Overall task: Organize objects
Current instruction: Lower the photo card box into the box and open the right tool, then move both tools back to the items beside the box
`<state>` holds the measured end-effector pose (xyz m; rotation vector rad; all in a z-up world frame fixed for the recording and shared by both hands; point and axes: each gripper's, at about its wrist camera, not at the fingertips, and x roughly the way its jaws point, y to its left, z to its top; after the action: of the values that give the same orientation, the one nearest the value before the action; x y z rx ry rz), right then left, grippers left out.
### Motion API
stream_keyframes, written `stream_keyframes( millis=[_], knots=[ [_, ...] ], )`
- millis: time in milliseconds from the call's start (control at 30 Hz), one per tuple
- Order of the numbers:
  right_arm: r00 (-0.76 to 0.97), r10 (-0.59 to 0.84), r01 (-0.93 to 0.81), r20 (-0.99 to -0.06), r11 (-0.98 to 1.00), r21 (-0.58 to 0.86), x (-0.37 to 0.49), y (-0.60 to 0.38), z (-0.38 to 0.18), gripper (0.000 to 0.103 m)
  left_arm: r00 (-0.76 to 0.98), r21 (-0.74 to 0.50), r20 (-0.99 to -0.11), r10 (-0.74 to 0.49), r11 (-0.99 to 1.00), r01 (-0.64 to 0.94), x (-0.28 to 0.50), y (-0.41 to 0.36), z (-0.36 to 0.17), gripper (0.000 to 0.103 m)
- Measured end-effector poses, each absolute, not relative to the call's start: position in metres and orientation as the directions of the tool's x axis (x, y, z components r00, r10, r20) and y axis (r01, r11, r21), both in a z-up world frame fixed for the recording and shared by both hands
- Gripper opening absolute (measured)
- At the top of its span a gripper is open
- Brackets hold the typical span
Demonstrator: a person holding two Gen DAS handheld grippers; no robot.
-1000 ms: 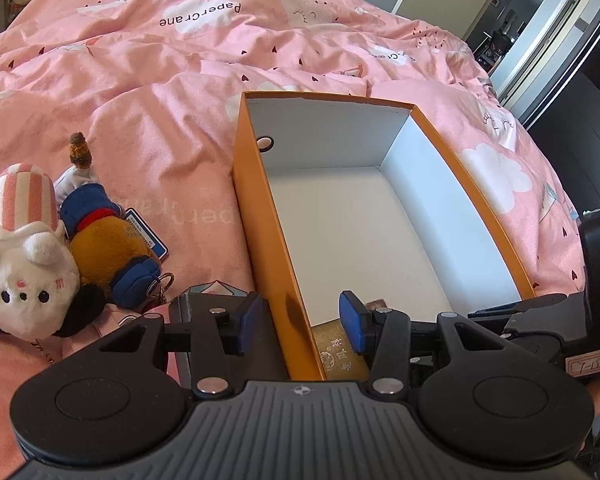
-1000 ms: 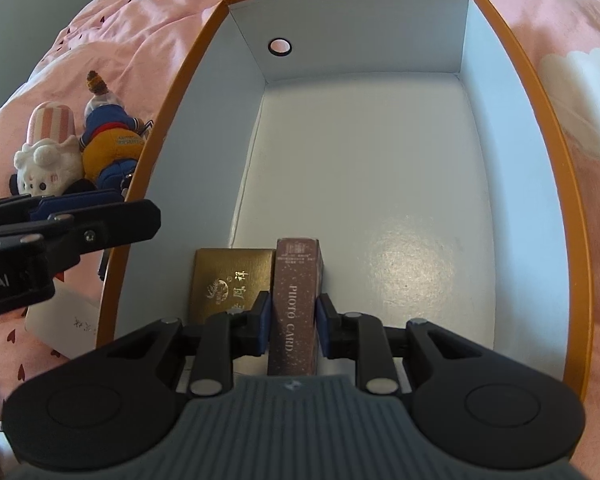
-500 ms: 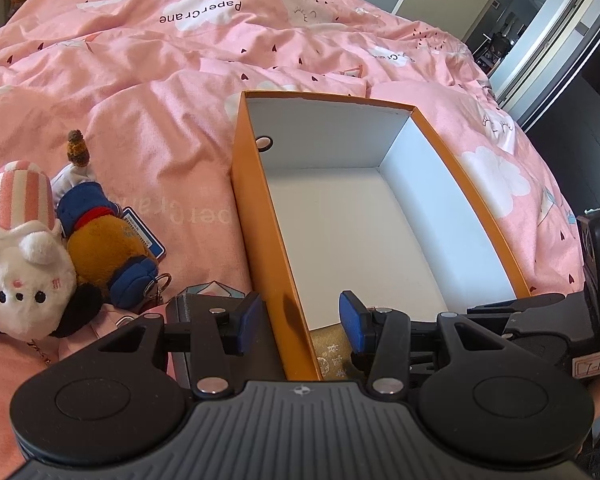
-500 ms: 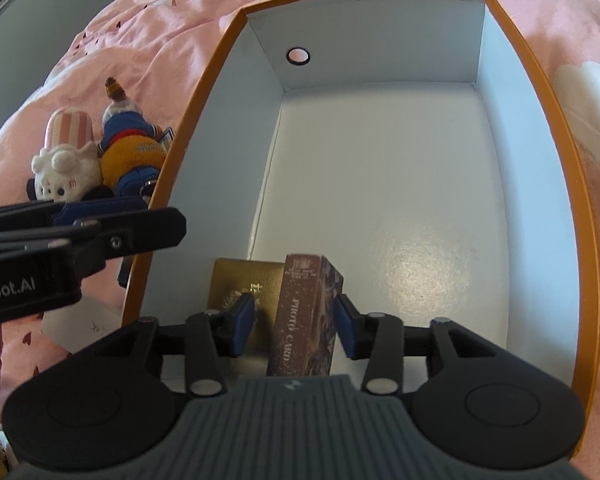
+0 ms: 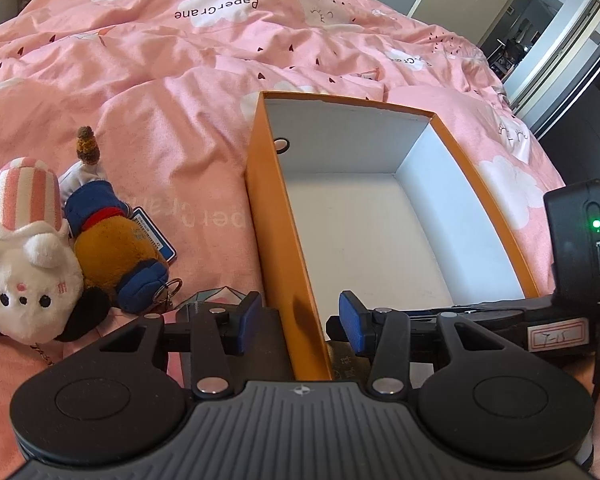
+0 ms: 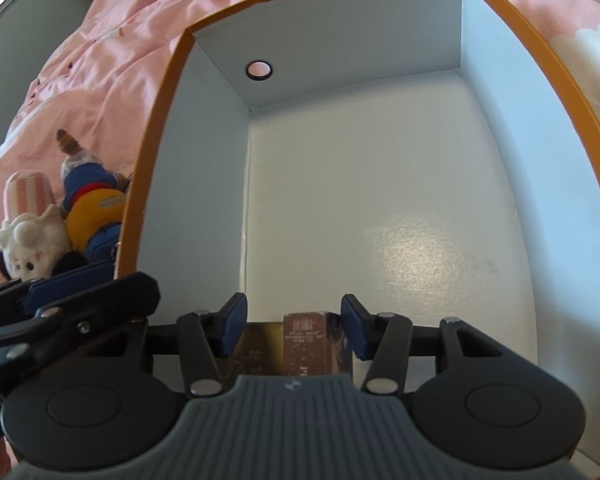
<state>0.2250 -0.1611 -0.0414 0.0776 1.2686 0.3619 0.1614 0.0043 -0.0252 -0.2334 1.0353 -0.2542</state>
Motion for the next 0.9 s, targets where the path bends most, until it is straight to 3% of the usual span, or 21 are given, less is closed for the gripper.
stream_keyframes(
  millis=[500,900],
  knots=[
    [0.178,0.248,-0.336,-0.952,0.925,0.178,0.213,-0.155,-0.045,0.054,0.475,-0.335,-0.812,-0.339,0.937,0.097,0.162,0.009,-0.030,0.052],
    [0.225,0.271,-0.303,-0.936,0.932,0.197,0.205,-0.171,-0.033,0.060,0.506,-0.335,-0.792,-0.341,0.936,0.106,0.150,0.012,-0.020,0.052]
  ],
)
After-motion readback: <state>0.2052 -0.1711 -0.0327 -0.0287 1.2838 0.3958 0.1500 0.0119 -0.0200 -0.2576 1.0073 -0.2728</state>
